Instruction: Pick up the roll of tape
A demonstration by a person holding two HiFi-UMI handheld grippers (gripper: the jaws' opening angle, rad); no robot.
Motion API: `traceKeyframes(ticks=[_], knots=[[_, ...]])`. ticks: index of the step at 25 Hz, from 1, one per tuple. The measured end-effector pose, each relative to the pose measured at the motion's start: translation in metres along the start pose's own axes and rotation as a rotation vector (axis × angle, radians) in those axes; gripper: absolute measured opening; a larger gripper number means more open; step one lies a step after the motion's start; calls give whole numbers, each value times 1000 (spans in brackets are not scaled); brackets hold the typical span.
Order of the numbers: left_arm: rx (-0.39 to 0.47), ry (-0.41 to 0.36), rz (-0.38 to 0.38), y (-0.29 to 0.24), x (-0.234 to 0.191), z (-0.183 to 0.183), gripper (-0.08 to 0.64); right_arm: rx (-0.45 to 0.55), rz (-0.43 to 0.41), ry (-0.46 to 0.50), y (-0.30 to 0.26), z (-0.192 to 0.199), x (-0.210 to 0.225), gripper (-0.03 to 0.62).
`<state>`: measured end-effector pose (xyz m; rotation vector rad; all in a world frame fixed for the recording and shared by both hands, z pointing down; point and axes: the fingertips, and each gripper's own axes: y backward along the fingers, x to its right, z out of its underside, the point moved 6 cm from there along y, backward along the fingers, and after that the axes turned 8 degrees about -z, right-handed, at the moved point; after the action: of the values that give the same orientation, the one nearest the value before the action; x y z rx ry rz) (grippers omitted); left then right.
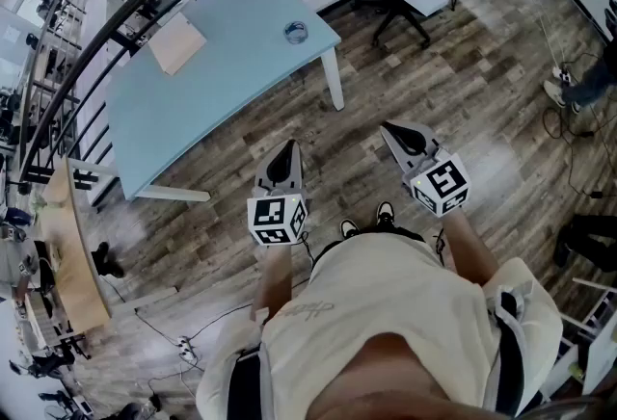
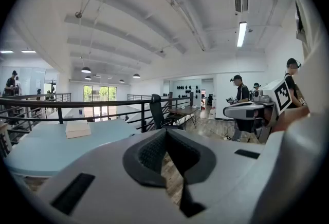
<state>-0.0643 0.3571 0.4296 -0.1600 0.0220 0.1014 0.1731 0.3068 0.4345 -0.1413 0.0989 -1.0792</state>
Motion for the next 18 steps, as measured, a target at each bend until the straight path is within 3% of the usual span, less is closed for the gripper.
traceKeyframes(ticks=[18], knots=[[18, 4, -4, -8, 4, -2, 21, 16, 1, 27, -3, 0, 11, 6]])
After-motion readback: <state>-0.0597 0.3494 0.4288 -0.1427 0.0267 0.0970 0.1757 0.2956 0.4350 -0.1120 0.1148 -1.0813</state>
